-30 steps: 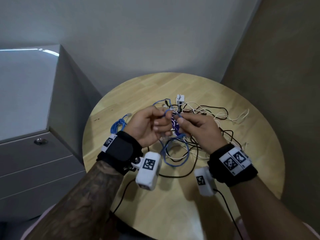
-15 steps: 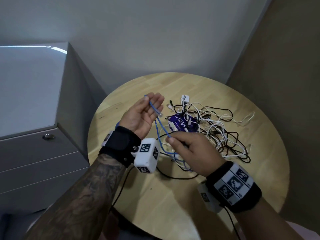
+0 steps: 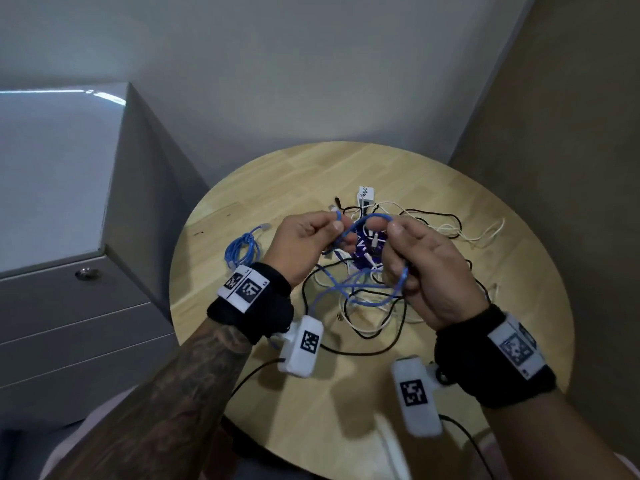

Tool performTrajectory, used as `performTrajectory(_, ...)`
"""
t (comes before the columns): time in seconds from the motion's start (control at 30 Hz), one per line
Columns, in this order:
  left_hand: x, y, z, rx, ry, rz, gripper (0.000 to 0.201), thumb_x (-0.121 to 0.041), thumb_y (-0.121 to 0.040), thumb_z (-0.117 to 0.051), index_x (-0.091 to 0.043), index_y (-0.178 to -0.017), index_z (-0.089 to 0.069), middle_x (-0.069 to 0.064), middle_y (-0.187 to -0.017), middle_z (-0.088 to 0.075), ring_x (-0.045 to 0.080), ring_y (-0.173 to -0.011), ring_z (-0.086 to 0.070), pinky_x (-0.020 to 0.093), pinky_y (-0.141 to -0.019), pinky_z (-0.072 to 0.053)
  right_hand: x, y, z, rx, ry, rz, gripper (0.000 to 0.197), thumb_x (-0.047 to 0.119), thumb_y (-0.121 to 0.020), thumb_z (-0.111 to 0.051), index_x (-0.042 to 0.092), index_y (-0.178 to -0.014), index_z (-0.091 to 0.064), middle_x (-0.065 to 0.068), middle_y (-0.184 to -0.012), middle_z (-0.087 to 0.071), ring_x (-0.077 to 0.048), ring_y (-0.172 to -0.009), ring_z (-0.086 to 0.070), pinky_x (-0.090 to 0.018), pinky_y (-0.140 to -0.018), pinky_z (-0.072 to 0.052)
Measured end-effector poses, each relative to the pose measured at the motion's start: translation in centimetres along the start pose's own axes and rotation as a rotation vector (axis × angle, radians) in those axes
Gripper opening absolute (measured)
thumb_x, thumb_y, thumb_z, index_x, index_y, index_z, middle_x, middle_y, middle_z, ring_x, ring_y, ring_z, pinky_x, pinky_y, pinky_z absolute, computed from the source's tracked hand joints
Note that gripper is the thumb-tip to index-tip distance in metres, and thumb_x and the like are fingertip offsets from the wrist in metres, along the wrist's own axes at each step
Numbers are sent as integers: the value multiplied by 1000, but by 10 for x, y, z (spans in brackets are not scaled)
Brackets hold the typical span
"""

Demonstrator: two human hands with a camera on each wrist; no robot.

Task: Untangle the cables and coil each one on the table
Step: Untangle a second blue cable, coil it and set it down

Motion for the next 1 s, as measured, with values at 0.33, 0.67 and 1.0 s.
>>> performTrajectory(0.33,10,14,-32,303,-72,226,28,-24,-87,-44,-6,-74,-63,0,-53,-36,15,-49,-34,32,-61,-37,36,-11,63,-370,514,200,22,19,-100,-61,6,-88,-74,17,-55,-59,3,-54,-52,-8,-57,-38)
performTrajectory(0.67,-17,9,-18,292,645,230,20,-2,-91,-40,-4,-97,-59,-1,-68,-46,11,-58,-46,33,-78,-54,-13,-27,59,-228,821,22,18,32,-98,-64,26,-90,-78,9,-93,-76,-1,-87,-67,-22,-77,-49)
performTrajectory(1.0,1,-15,49,-223,289,-10,19,7,-96,-45,4,-105,-62,11,-84,-72,21,-75,-72,27,-77,-56,-30,3,-17,176,975,123,18,31,-100,-61,19,-94,-72,-5,-70,-63,-8,-63,-57,-34,-64,-47)
Point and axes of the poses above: each hand's wrist, its own y-axis away from the middle knuckle, its own z-axis out of the back of the hand, x = y × z, the point moved 7 cm from there along -y, towards the middle knuckle
